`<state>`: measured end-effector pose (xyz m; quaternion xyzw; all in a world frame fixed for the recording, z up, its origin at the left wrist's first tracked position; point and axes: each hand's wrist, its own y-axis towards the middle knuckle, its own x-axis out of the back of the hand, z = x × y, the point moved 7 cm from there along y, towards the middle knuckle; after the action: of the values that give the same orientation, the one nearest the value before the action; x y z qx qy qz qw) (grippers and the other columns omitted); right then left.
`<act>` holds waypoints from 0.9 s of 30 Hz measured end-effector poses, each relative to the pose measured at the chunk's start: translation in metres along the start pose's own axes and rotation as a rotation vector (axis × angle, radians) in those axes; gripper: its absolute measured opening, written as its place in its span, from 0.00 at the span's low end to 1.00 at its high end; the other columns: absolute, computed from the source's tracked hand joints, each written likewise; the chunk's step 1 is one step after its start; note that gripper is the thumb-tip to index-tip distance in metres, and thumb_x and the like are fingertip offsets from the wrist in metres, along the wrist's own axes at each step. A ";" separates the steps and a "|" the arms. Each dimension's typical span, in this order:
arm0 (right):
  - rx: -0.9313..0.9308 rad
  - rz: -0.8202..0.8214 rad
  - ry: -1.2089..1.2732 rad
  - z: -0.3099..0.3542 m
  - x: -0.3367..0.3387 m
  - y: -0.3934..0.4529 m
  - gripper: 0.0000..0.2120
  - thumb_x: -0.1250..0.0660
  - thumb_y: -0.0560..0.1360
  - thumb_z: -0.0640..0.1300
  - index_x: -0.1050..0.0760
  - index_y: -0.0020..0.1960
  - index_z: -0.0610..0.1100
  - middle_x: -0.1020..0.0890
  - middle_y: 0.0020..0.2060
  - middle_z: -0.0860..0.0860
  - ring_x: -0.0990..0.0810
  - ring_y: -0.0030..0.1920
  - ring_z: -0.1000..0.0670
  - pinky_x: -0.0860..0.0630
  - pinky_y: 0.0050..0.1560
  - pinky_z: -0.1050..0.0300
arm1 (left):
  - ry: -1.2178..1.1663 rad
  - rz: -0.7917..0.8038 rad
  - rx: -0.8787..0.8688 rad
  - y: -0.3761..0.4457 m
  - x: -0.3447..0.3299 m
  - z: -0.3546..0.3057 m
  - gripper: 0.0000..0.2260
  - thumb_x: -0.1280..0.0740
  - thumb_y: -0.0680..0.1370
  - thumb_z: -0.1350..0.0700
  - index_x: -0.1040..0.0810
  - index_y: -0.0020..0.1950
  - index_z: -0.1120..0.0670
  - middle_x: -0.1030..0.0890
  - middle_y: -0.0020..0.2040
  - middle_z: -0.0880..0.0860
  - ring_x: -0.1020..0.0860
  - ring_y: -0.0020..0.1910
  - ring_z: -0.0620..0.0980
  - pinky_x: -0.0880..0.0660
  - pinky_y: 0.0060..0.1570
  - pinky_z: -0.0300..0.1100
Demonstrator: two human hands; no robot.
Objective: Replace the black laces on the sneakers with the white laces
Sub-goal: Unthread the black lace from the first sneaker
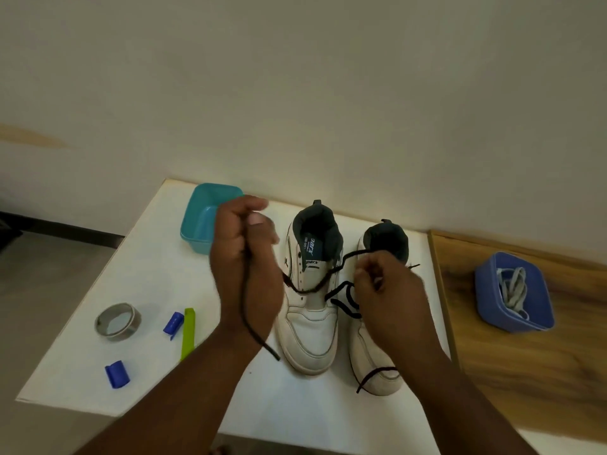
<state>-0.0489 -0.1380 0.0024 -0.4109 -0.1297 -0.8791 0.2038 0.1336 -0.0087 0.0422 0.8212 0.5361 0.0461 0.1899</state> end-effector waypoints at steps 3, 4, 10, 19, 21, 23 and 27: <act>0.028 0.185 -0.227 -0.001 -0.020 -0.008 0.05 0.35 0.81 0.52 0.22 0.55 0.55 0.20 0.46 0.60 0.21 0.44 0.58 0.26 0.46 0.64 | -0.098 -0.213 -0.054 0.007 0.019 -0.002 0.11 0.45 0.84 0.65 0.29 0.54 0.50 0.25 0.40 0.58 0.29 0.34 0.52 0.30 0.35 0.43; 0.029 0.196 -0.238 0.001 -0.021 -0.010 0.07 0.34 0.80 0.52 0.23 0.58 0.55 0.21 0.48 0.61 0.23 0.46 0.59 0.28 0.47 0.65 | -0.110 -0.238 -0.054 0.009 0.022 -0.001 0.11 0.46 0.84 0.64 0.29 0.55 0.49 0.25 0.42 0.60 0.29 0.35 0.55 0.29 0.35 0.44; 0.096 0.198 -0.336 -0.001 -0.021 -0.006 0.17 0.35 0.81 0.50 0.25 0.70 0.56 0.19 0.61 0.56 0.20 0.58 0.53 0.29 0.58 0.62 | 0.105 0.100 0.026 -0.001 -0.007 0.015 0.13 0.45 0.83 0.66 0.25 0.62 0.55 0.20 0.53 0.49 0.21 0.49 0.46 0.23 0.50 0.40; 0.236 -0.147 -0.324 0.014 -0.008 -0.007 0.11 0.30 0.74 0.35 0.23 0.50 0.50 0.23 0.48 0.52 0.25 0.33 0.52 0.25 0.33 0.59 | 0.711 0.764 0.026 -0.033 -0.043 0.058 0.21 0.33 0.77 0.39 0.28 0.70 0.39 0.25 0.57 0.38 0.25 0.51 0.37 0.33 0.50 0.24; 0.304 -0.193 -0.224 0.024 -0.007 -0.010 0.10 0.31 0.76 0.35 0.23 0.53 0.48 0.23 0.51 0.51 0.24 0.37 0.53 0.24 0.35 0.60 | 0.733 0.832 0.011 -0.041 -0.048 0.063 0.24 0.32 0.75 0.36 0.30 0.70 0.37 0.26 0.61 0.41 0.24 0.53 0.39 0.31 0.52 0.28; 0.427 -0.178 -0.048 0.037 -0.007 -0.013 0.10 0.33 0.77 0.33 0.23 0.53 0.46 0.23 0.52 0.51 0.23 0.45 0.55 0.23 0.43 0.63 | 0.714 0.958 0.097 -0.046 -0.061 0.062 0.30 0.34 0.74 0.31 0.31 0.73 0.43 0.27 0.68 0.51 0.23 0.60 0.46 0.31 0.55 0.30; 0.695 -0.031 0.213 0.063 -0.004 -0.025 0.17 0.34 0.76 0.26 0.21 0.59 0.42 0.23 0.62 0.48 0.24 0.62 0.57 0.27 0.60 0.67 | 0.314 1.055 0.305 -0.057 -0.068 0.047 0.48 0.46 0.74 0.24 0.37 0.75 0.64 0.29 0.72 0.65 0.27 0.69 0.57 0.36 0.68 0.35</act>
<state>-0.0163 -0.0895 0.0378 -0.2209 -0.4051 -0.8234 0.3304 0.0689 -0.0623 -0.0130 0.9792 0.0760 0.1779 -0.0614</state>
